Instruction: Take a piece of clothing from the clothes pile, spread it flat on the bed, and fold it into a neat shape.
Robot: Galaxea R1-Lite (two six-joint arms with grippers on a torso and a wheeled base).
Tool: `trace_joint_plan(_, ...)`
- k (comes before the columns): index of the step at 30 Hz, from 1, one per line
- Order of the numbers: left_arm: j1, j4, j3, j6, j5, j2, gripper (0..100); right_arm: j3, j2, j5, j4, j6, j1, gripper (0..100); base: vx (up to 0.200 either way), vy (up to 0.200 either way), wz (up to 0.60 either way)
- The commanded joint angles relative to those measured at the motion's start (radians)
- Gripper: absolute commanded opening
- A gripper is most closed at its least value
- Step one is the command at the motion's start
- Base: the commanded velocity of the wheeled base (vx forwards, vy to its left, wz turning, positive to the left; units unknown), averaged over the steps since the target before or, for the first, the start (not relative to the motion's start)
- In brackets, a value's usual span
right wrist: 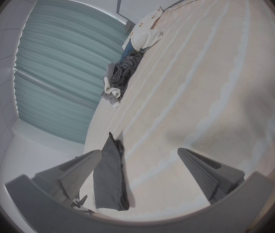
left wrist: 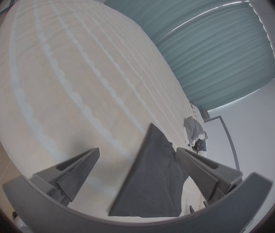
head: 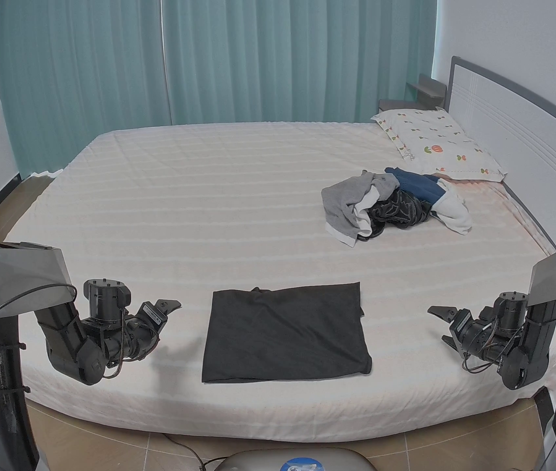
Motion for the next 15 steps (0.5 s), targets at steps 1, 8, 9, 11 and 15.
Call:
trace_joint_plan(1,-0.024,0.001,-0.02,0.003,-0.004,0.012,100,0.001,0.007,0.001,-0.007,0.0,0.001,100,0.0,0.0,0.0)
trace_joint_plan(8,-0.071,0.006,-0.086,0.119,0.01,0.076,100,0.002,0.007,0.001,-0.007,0.0,0.002,100,0.0,0.0,0.0)
trace_joint_plan(9,-0.074,0.009,-0.101,0.13,0.01,0.084,100,0.002,0.007,0.001,-0.007,0.0,0.001,100,0.0,0.0,0.0)
trace_joint_plan(11,-0.077,0.019,-0.152,0.162,0.011,0.11,100,0.002,0.007,0.001,-0.007,-0.002,0.002,100,0.0,0.0,0.0)
trace_joint_plan(15,-0.073,0.049,-0.202,0.187,0.01,0.131,100,0.01,0.007,0.001,-0.007,-0.003,0.002,100,0.0,0.0,0.0)
